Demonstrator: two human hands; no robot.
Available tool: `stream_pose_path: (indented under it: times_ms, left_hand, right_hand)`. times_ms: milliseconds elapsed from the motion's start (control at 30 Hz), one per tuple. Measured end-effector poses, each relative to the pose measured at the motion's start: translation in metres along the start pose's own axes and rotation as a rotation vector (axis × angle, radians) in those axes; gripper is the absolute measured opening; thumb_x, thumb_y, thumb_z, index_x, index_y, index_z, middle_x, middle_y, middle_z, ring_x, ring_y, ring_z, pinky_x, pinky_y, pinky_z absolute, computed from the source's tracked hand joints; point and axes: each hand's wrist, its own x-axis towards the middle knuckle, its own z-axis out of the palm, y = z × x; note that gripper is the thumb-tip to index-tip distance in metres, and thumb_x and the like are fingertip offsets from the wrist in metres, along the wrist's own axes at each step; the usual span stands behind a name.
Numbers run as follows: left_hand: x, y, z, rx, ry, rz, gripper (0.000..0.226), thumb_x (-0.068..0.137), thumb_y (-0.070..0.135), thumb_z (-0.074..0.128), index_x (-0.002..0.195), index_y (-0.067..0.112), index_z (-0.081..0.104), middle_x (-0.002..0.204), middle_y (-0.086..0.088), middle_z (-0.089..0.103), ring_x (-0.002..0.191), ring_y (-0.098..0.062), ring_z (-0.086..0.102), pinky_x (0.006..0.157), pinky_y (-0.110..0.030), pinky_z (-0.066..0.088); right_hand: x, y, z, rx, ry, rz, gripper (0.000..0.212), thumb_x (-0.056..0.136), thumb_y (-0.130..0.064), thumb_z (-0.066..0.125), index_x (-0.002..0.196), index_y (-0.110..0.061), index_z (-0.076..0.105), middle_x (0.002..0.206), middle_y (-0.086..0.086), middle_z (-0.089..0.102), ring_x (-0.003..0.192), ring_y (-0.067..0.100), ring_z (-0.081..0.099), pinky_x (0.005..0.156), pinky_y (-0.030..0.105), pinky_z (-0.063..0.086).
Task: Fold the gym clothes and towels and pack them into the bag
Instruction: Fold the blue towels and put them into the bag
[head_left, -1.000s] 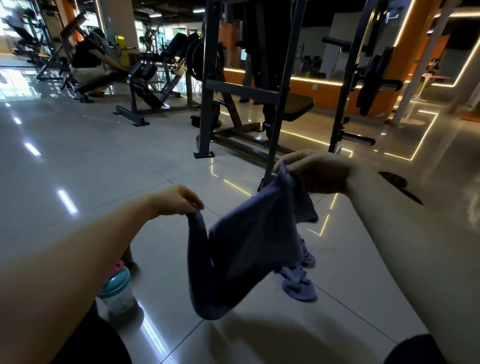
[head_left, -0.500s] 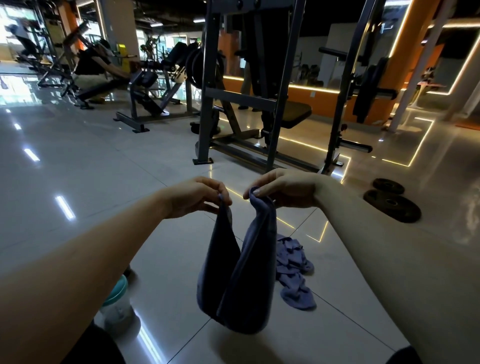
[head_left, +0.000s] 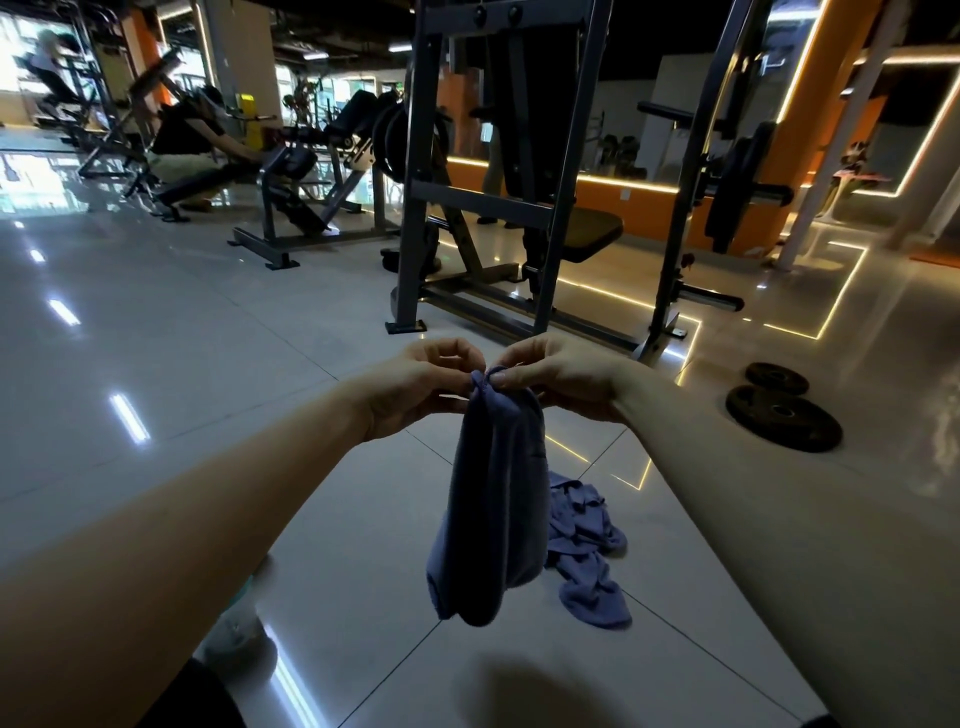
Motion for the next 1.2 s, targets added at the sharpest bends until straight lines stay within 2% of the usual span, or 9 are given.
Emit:
stream_pose_path:
  times_ms: [333,400,567,667,833,933,1033,1133,1200]
  left_hand:
    - [0.002,-0.004,0.002,-0.031,0.018,-0.032,0.011,0.087,0.009,0.066,0.097,0.008,0.064,0.095,-0.010,0.066,0.089,-0.021,0.065,0.080,-0.033,0.057]
    - [0.002,-0.003,0.003,0.006,0.030,-0.064,0.005,0.092,0.008,0.062,0.095,0.007,0.066,0.093,-0.009,0.066,0.085,-0.018,0.062,0.075,-0.030,0.053]
    - [0.002,0.000,0.008,-0.036,0.042,-0.089,0.021,0.098,0.007,0.048,0.094,0.008,0.068,0.091,-0.009,0.067,0.084,-0.017,0.064,0.077,-0.030,0.052]
    - [0.002,0.001,0.008,0.012,0.047,-0.071,0.016,0.099,0.016,0.056,0.099,0.007,0.070,0.096,-0.011,0.067,0.086,-0.018,0.065,0.075,-0.029,0.054]
    - [0.003,0.003,0.005,0.080,0.124,-0.091,0.014,0.098,0.013,0.060,0.099,0.006,0.072,0.094,-0.012,0.068,0.087,-0.019,0.067,0.074,-0.029,0.054]
    - [0.003,0.005,0.003,0.143,0.111,-0.094,0.015,0.098,0.013,0.060,0.101,0.003,0.071,0.093,-0.013,0.064,0.082,-0.017,0.064,0.073,-0.029,0.054]
    - [0.003,0.009,0.003,0.278,0.087,-0.089,0.013,0.098,0.012,0.061,0.100,0.006,0.071,0.091,-0.009,0.066,0.081,-0.015,0.063,0.073,-0.028,0.054]
    - [0.002,0.014,0.006,0.516,0.091,-0.060,0.012,0.097,0.014,0.063,0.102,0.010,0.073,0.097,-0.006,0.069,0.086,-0.013,0.064,0.075,-0.026,0.052]
    - [0.002,0.016,0.008,0.611,0.102,-0.046,0.013,0.096,0.016,0.065,0.105,0.011,0.073,0.099,-0.006,0.069,0.089,-0.014,0.064,0.075,-0.025,0.050]
  right_hand:
    - [-0.004,-0.003,0.004,-0.039,0.100,-0.012,0.004,0.091,-0.015,0.068,0.090,-0.016,0.070,0.098,0.004,0.068,0.096,0.019,0.063,0.086,0.037,0.051]
    - [-0.005,-0.004,0.004,-0.037,0.113,-0.027,0.002,0.091,-0.013,0.068,0.090,-0.015,0.069,0.098,0.004,0.067,0.095,0.019,0.062,0.084,0.036,0.051]
    - [-0.004,0.000,0.003,-0.063,0.180,-0.048,0.006,0.089,-0.015,0.070,0.093,-0.012,0.069,0.104,0.008,0.068,0.101,0.024,0.064,0.093,0.045,0.052]
    - [-0.005,0.000,0.002,-0.062,0.197,-0.069,0.009,0.088,-0.015,0.072,0.095,-0.010,0.068,0.103,0.008,0.069,0.103,0.025,0.064,0.096,0.049,0.050]
    - [-0.006,0.000,0.001,-0.111,0.172,-0.061,0.011,0.089,-0.015,0.072,0.097,-0.007,0.073,0.102,0.007,0.071,0.108,0.030,0.063,0.098,0.051,0.050]
    - [-0.005,-0.001,0.003,-0.140,0.157,-0.048,0.009,0.088,-0.015,0.073,0.095,-0.009,0.075,0.103,0.009,0.072,0.111,0.032,0.063,0.096,0.049,0.051]
    - [-0.002,-0.001,0.006,-0.170,0.166,-0.040,0.005,0.087,-0.014,0.074,0.091,-0.012,0.072,0.098,0.005,0.071,0.102,0.022,0.066,0.092,0.043,0.052]
    - [0.001,0.001,0.007,-0.162,0.176,-0.030,0.018,0.086,-0.014,0.075,0.103,-0.013,0.068,0.108,0.009,0.069,0.105,0.024,0.065,0.091,0.042,0.053]
    - [0.002,0.003,0.008,-0.172,0.148,-0.011,0.017,0.089,-0.014,0.072,0.105,-0.016,0.069,0.111,0.010,0.068,0.108,0.024,0.064,0.091,0.042,0.054]
